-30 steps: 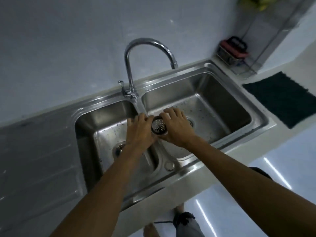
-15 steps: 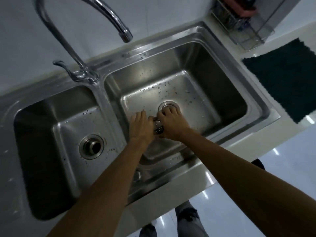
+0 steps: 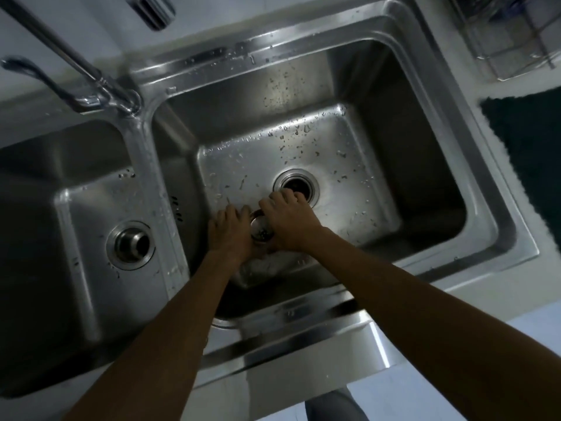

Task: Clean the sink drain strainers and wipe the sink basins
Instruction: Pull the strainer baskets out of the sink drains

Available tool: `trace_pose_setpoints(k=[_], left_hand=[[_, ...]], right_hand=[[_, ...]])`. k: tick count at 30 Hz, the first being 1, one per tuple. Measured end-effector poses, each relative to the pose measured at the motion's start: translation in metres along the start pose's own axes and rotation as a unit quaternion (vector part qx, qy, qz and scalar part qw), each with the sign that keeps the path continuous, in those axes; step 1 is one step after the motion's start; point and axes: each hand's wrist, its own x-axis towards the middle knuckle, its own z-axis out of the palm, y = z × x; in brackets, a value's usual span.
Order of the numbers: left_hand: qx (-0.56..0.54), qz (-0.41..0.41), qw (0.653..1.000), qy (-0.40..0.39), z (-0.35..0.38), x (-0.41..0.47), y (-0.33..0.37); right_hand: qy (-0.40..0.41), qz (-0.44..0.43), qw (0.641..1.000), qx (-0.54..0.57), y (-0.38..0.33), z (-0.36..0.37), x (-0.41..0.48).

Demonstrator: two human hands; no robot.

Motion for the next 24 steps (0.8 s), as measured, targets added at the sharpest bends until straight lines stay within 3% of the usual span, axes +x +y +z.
trace_pose_setpoints(k=[4, 11, 19, 24], left_hand=[[-0.064, 0.012, 0.996, -0.061, -0.015, 0.012, 0.001], [-0.042, 0.077, 0.996, 0.000, -0.019, 0.041, 0.041], [-0.001, 0.078, 0.996, 0.040, -0.011, 0.046, 0.053], [0.016, 0.105, 0.989, 0.103, -0.015, 0.048, 0.058]], right_hand=[[-0.049, -0.004, 0.998, -0.028, 0.045, -0.007, -0.003], [-0.087, 0.044, 0.993, -0.063, 0.092, 0.017, 0.004], [-0.022, 0.037, 0.998, -0.039, 0.088, 0.017, 0.011], [0.013, 0.031, 0.999, -0.008, 0.092, 0.006, 0.002]])
